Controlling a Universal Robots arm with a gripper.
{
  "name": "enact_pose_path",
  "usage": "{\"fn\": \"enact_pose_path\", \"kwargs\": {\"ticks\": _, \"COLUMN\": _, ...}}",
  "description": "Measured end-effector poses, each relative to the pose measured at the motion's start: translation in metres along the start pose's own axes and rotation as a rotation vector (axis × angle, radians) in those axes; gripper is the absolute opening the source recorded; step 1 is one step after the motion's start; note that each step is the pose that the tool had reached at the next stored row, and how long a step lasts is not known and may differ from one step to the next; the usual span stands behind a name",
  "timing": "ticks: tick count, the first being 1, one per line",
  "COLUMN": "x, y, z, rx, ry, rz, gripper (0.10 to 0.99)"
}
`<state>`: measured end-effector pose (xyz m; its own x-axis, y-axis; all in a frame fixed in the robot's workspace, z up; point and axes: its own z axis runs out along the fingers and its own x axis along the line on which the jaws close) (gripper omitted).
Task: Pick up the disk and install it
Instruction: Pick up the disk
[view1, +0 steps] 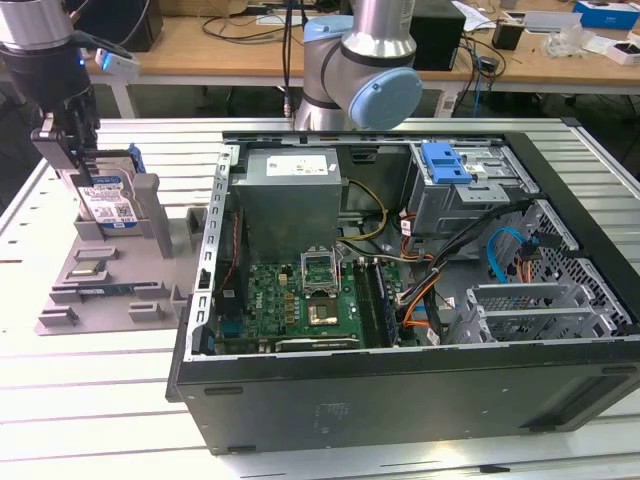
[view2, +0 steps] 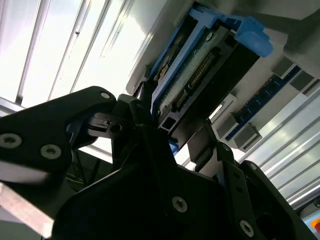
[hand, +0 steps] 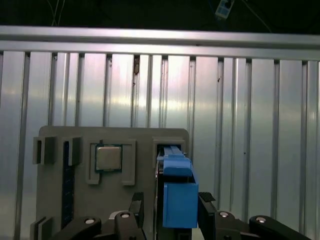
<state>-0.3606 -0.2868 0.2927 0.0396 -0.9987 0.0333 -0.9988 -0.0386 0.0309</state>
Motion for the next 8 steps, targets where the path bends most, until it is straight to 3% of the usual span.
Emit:
{"fn": "enact_pose_path", "kwargs": {"ticks": 2, "x": 0.0001, "y": -0.0001, "z": 0.0001, "rx": 0.020, "ry": 0.0009, "rz": 0.000, "gripper": 0.541}}
{"fn": "enact_pose_path", "kwargs": {"ticks": 8, "x": 0.0000, "y": 0.0021, "z": 0.0015, "rx": 0.024, "ry": 0.0010, "rz": 0.000, "gripper": 0.541}}
